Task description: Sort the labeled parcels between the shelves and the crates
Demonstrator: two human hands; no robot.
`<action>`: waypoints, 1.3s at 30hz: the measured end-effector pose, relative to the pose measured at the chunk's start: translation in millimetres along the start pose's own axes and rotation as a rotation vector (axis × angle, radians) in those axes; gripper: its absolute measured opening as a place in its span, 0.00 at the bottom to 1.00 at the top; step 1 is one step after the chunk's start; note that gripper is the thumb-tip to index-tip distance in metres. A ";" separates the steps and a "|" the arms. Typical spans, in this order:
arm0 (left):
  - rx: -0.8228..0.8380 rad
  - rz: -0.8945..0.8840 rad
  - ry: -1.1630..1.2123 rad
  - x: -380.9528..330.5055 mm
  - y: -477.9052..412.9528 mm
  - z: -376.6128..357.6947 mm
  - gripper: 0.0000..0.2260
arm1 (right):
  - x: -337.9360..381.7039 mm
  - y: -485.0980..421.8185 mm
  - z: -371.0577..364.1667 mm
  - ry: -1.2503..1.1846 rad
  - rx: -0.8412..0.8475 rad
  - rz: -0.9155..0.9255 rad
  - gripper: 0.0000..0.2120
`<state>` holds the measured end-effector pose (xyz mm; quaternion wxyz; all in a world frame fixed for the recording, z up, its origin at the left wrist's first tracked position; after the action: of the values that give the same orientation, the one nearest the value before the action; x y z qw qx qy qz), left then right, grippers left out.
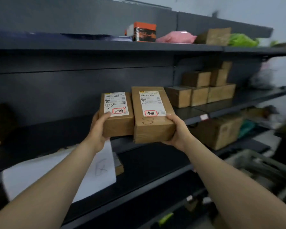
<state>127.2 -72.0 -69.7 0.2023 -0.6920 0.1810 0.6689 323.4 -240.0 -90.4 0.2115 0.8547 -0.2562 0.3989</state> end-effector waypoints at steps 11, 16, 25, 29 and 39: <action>0.608 0.201 -0.196 70.9 84.9 -313.5 0.22 | 89.4 185.1 279.6 -0.153 -0.606 0.170 0.12; 0.805 0.318 -0.248 125.5 156.1 -478.0 0.20 | 116.9 272.1 418.1 -0.168 -0.874 0.205 0.16; 0.881 0.463 -0.373 216.4 233.4 -667.5 0.23 | 145.0 365.9 614.1 -0.215 -1.219 0.198 0.18; 0.818 0.448 -0.437 243.5 223.3 -700.2 0.24 | 140.1 366.2 663.0 -0.247 -1.301 0.192 0.23; 0.822 0.456 -0.498 302.7 145.8 -789.0 0.24 | 138.5 256.1 761.0 -0.307 -1.340 -0.008 0.24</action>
<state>735.9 -602.3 -359.2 0.3430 -0.3190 0.5207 0.7137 680.6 -907.5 -391.4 0.6573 0.5873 -0.4715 0.0278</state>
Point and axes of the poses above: each hand's wrist, its own y-axis away from the middle knuckle, its own z-axis out of the back of the hand, x = y × z, the point moved 5 cm from there along -y, towards the middle knuckle, and after that the axes turned 14 degrees about -y, right-handed, at the moved point
